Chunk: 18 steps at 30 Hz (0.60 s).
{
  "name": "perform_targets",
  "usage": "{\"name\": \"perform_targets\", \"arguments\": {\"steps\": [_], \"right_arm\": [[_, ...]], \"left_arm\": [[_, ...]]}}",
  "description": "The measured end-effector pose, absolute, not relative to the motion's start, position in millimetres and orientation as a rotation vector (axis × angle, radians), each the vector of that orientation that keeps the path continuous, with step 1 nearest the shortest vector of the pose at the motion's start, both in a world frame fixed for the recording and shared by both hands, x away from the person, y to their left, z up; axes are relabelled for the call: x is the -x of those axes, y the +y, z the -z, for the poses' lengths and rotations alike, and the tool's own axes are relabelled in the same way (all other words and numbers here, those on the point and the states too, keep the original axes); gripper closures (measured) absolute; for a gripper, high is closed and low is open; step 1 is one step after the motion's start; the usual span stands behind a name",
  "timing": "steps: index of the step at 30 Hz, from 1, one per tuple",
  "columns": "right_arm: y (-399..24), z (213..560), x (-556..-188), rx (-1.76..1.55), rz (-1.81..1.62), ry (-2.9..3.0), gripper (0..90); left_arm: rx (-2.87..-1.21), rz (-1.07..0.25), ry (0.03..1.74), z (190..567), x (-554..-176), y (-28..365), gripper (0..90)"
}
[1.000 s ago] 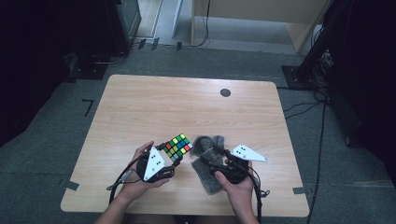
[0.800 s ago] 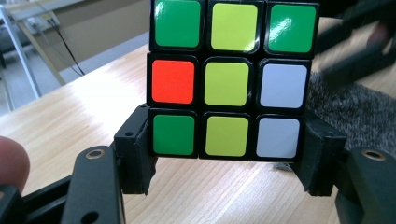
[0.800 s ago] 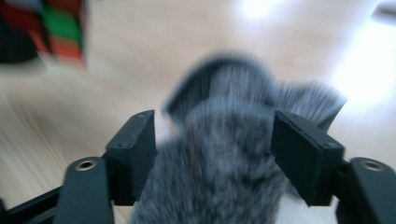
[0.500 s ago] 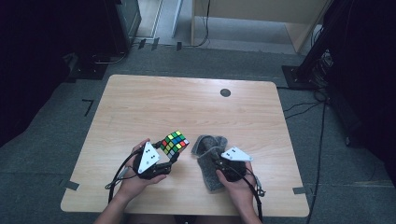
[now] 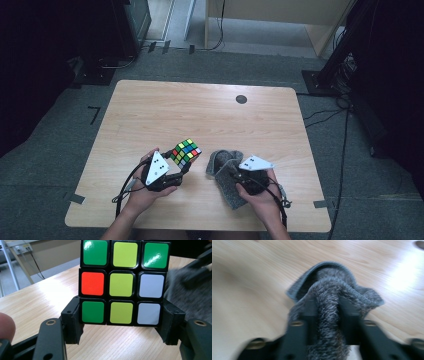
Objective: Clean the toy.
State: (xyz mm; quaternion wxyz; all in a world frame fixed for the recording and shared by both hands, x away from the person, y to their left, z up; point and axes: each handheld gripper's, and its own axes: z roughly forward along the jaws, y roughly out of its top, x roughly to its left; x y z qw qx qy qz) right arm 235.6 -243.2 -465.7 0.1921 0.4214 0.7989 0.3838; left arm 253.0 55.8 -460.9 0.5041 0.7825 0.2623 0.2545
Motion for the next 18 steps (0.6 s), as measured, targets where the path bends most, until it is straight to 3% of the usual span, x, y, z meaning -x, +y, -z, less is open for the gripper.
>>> {"name": "perform_targets", "arguments": {"steps": [2, 7, 14, 18], "right_arm": [[-236, 474, -237, -1.201, -1.021, 2.186, 45.5], [-229, 488, -243, -1.214, -1.063, 2.203, 44.9], [-229, 506, -248, -1.246, -0.963, 2.208, 60.9], [-231, 507, -246, -1.200, -0.910, 2.201, 75.8]], "left_arm": [[-1.895, -0.615, 0.622, 461, -252, 55, 34.0], [-1.908, -0.597, 0.612, 463, -252, 52, 34.0], [-1.904, -0.583, 0.597, 462, -250, 51, 34.0], [-1.912, -0.575, 0.595, 463, -249, 49, 34.0]]}}
